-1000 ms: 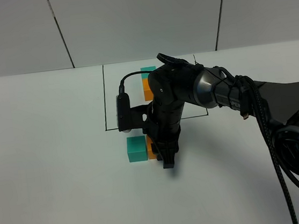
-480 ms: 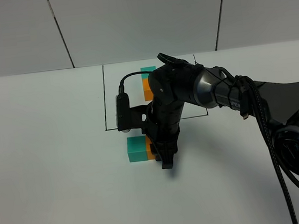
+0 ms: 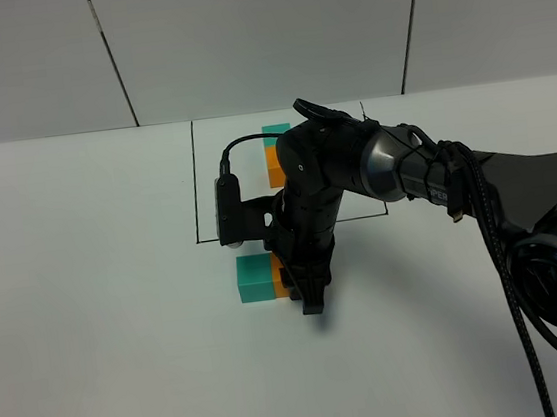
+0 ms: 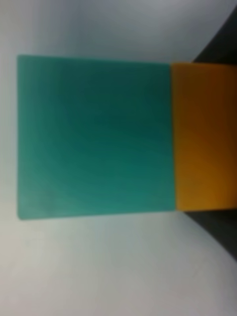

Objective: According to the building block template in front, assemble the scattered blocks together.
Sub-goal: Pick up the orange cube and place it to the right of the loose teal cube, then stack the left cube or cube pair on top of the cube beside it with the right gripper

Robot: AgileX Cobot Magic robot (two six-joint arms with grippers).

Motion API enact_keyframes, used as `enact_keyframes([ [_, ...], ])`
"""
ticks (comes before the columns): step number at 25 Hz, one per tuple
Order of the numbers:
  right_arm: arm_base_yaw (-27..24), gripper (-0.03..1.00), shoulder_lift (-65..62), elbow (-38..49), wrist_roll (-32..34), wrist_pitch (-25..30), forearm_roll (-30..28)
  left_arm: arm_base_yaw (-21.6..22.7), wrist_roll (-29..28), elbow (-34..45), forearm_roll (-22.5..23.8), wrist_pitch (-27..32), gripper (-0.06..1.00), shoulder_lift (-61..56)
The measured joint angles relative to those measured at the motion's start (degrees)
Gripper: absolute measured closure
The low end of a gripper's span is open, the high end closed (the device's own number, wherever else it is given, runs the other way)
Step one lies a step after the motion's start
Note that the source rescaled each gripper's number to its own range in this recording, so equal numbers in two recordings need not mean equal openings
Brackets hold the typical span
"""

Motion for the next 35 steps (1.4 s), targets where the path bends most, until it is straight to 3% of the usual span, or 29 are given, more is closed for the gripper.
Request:
enact_keyframes([
  [11,0.0,0.94,0.0,0.0,-1.4,-0.1,0.2,0.0,0.0,0.0,0.0,0.0,0.32,0.0],
  [13,0.0,0.82,-0.1,0.0,-1.3,-0.2,0.5,0.0,0.0,0.0,0.0,0.0,0.32,0.0],
  [17,0.0,0.28,-1.2,0.1,0.4,0.1,0.7,0.0,0.0,0.0,0.0,0.0,0.32,0.0],
  [19,0.0,0.08,-3.0,0.2,4.9,0.2,0.8,0.0,0.0,0.0,0.0,0.0,0.32,0.0],
  [21,0.0,0.01,-5.8,0.2,10.8,0.3,0.2,0.0,0.0,0.0,0.0,0.0,0.32,0.0],
  [26,-1.8,-0.03,-13.5,0.2,28.8,0.6,-4.1,0.0,0.1,0.0,0.0,0.0,0.32,0.0],
  [31,-5.4,-0.03,-20.7,0.3,40.4,3.8,-9.3,0.0,0.1,0.0,0.0,0.0,0.32,0.0],
  [35,-8.1,-0.03,-27.2,5.9,49.4,0.9,-13.7,0.0,0.1,0.0,0.0,0.0,0.32,0.0],
])
